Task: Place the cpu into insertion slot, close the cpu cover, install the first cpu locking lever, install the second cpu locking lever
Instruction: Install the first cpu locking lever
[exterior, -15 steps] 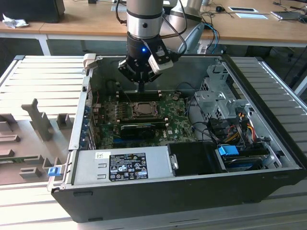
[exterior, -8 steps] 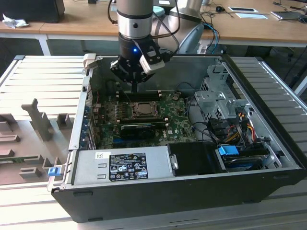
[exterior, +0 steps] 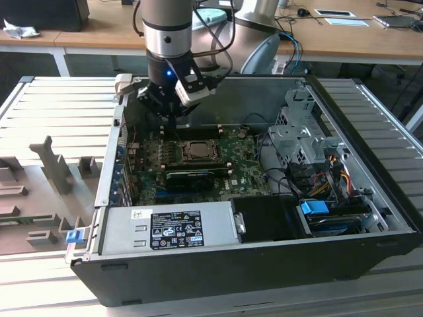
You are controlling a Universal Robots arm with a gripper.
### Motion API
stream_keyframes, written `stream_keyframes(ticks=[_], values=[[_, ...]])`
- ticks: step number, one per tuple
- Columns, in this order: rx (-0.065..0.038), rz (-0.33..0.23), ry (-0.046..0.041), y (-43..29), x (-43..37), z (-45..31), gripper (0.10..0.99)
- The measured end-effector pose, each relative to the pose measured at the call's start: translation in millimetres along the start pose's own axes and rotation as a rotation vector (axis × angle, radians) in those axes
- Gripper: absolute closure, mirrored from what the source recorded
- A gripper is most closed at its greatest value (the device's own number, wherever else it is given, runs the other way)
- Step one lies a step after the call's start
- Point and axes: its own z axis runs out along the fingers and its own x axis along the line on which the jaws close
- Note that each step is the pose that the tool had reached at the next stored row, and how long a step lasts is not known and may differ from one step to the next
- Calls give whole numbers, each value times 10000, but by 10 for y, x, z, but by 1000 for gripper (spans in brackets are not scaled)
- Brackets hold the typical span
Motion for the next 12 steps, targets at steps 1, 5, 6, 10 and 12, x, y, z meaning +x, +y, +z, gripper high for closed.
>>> stream_keyframes(ticks=[1, 5, 6, 10, 12], values=[[0, -7, 1, -2, 39, 21, 980], [-10, -24, 1, -1, 116, 59, 980], [-12, -23, 3, 7, 122, 67, 980], [-41, -23, 2, 50, 137, 99, 980], [-66, -24, 3, 69, 162, 114, 980]])
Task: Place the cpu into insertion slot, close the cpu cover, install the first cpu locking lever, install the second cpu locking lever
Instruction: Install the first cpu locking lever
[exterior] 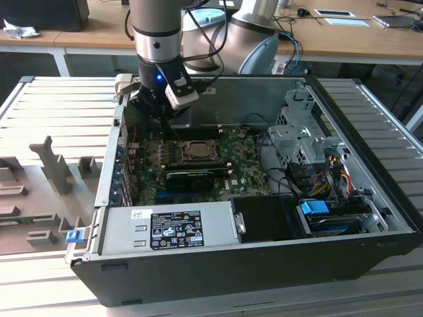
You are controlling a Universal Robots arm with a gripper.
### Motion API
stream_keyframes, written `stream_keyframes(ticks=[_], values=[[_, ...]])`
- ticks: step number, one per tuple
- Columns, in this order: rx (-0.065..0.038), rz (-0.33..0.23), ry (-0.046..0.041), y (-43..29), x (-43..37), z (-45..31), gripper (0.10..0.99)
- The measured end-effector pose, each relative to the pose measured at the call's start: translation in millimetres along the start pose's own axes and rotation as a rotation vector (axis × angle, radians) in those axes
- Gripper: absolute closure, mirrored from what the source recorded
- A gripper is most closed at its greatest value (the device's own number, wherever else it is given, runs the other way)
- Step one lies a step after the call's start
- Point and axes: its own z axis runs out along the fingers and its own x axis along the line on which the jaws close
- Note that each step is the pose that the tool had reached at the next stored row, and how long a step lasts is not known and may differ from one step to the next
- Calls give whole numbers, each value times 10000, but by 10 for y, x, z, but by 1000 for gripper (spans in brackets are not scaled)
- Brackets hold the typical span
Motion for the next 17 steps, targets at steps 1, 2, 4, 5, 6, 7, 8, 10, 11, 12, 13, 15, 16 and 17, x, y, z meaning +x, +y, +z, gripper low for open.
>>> stream_keyframes(ticks=[1, 2, 4, 5, 6, 7, 8, 10, 11, 12, 13, 15, 16, 17], values=[[-15, -3, 0, 11, 14, 7, 980], [-32, -5, 1, 24, 30, 15, 980], [-49, -6, 2, 41, 41, 24, 980], [-58, -6, 2, 53, 48, 29, 980], [-65, -7, 3, 64, 52, 35, 980], [-72, -7, 2, 78, 57, 41, 980], [-78, -8, 2, 89, 60, 47, 980], [-81, -10, 2, 124, 61, 56, 980], [-82, -16, 2, 154, 62, 58, 980], [-82, -23, 3, 182, 63, 60, 980], [-81, -39, 4, 219, 63, 61, 980], [-81, -54, 5, 228, 39, 62, 980], [-81, -53, 5, 229, 6, 62, 980], [-80, -52, 5, 230, -21, 62, 980]])
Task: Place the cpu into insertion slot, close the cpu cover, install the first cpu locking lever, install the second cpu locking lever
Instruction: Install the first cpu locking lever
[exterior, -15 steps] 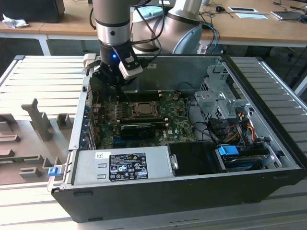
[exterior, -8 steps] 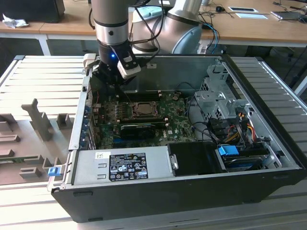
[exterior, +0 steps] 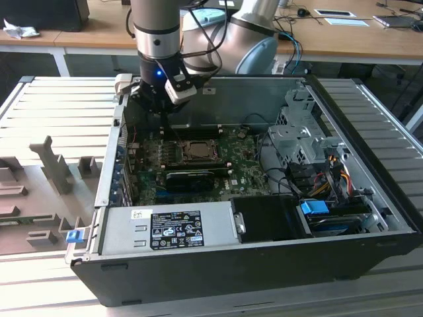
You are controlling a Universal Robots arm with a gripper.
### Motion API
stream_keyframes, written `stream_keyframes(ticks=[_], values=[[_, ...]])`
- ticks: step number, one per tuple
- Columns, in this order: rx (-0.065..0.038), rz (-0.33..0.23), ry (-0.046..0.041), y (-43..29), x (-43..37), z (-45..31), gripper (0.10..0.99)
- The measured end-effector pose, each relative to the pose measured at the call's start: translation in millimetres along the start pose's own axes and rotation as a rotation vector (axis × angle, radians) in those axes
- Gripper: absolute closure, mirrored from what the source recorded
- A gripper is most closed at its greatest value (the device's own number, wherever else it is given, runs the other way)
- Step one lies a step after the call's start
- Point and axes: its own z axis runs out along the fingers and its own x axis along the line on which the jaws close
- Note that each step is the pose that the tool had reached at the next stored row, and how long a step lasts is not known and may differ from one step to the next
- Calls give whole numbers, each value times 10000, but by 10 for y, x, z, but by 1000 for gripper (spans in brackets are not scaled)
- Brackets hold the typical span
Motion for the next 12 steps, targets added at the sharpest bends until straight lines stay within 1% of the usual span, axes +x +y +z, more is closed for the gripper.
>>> stream_keyframes(ticks=[2, 3, 5, 6, 7, 8, 9, 10, 12], values=[[0, -3, 0, 1, -83, 0, 980], [0, 0, 0, 2, -143, 0, 980], [-1, -3, 0, 2, -204, 1, 980], [0, -1, 0, 3, -254, 1, 980], [0, -2, 0, 3, -278, 2, 980], [0, -4, 0, 3, -320, 4, 980], [0, -2, 1, 4, -379, 8, 980], [0, -5, 2, 4, -401, 11, 980], [1, -3, 2, 3, -415, 20, 980]])
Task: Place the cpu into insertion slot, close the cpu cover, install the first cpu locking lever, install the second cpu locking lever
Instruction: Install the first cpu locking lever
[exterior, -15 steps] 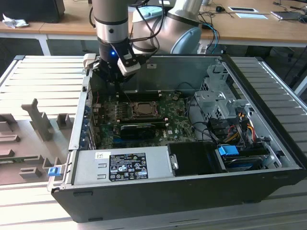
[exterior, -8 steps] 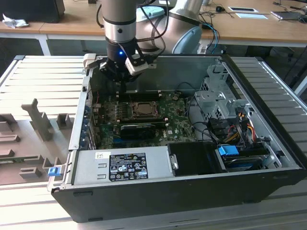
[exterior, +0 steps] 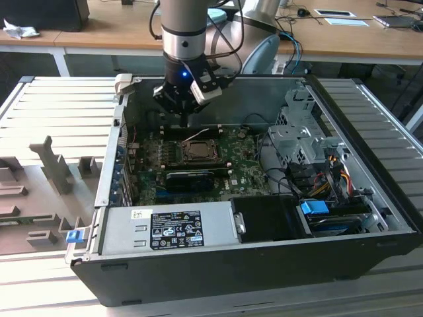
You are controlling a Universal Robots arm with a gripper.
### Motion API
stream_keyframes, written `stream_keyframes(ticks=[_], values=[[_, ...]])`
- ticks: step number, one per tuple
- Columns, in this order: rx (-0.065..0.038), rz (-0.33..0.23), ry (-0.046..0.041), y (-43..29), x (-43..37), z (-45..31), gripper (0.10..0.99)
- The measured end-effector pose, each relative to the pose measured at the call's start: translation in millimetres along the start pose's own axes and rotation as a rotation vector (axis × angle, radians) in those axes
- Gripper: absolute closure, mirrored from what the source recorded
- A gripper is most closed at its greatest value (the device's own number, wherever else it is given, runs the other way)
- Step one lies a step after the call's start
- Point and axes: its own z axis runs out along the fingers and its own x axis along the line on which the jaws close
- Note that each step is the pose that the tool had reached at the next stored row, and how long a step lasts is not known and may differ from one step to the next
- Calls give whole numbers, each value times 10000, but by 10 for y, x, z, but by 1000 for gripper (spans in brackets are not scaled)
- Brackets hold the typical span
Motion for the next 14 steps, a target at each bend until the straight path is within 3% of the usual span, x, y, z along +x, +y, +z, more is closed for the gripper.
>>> stream_keyframes(ticks=[4, 5, 7, 8, 14], values=[[-8, -1, -2, -1, -4, 16, 980], [-61, -3, 1, -2, -6, 19, 980], [-280, -1, 3, -2, -11, 23, 980], [-484, 0, 5, -2, -20, 26, 980], [-451, -577, 50, -6, -65, 98, 980]])
